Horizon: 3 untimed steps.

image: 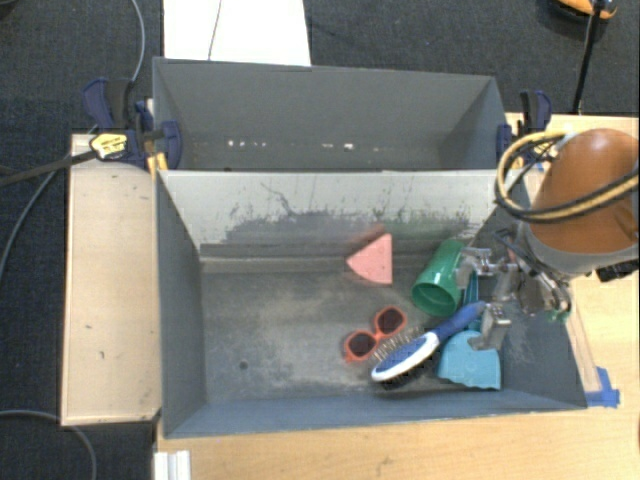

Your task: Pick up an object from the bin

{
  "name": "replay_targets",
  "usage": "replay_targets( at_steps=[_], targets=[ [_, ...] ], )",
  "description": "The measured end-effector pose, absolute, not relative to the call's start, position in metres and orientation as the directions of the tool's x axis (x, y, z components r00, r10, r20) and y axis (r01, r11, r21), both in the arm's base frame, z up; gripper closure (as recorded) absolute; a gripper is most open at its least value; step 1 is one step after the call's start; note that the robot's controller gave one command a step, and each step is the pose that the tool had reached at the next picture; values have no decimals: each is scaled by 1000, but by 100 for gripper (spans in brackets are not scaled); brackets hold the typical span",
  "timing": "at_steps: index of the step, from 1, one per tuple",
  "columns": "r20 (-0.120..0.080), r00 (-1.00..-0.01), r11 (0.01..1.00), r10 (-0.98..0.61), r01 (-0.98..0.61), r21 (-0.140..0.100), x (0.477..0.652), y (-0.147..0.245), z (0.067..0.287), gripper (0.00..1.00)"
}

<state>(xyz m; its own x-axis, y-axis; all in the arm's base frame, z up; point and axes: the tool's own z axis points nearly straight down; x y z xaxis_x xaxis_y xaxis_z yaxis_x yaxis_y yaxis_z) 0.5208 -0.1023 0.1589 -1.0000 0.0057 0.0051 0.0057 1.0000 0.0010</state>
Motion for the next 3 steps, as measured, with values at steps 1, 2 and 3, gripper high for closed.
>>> replay_targets(
  at_steps=[1,2,3],
  targets=[
    [3,-1000,1000,5,5,1,521,-102,161,0],
    [-2,-997,997,-81,-81,0,519,-100,159,0],
    [-4,-987,987,-158,-158,-1,517,-97,152,0]
  ],
)
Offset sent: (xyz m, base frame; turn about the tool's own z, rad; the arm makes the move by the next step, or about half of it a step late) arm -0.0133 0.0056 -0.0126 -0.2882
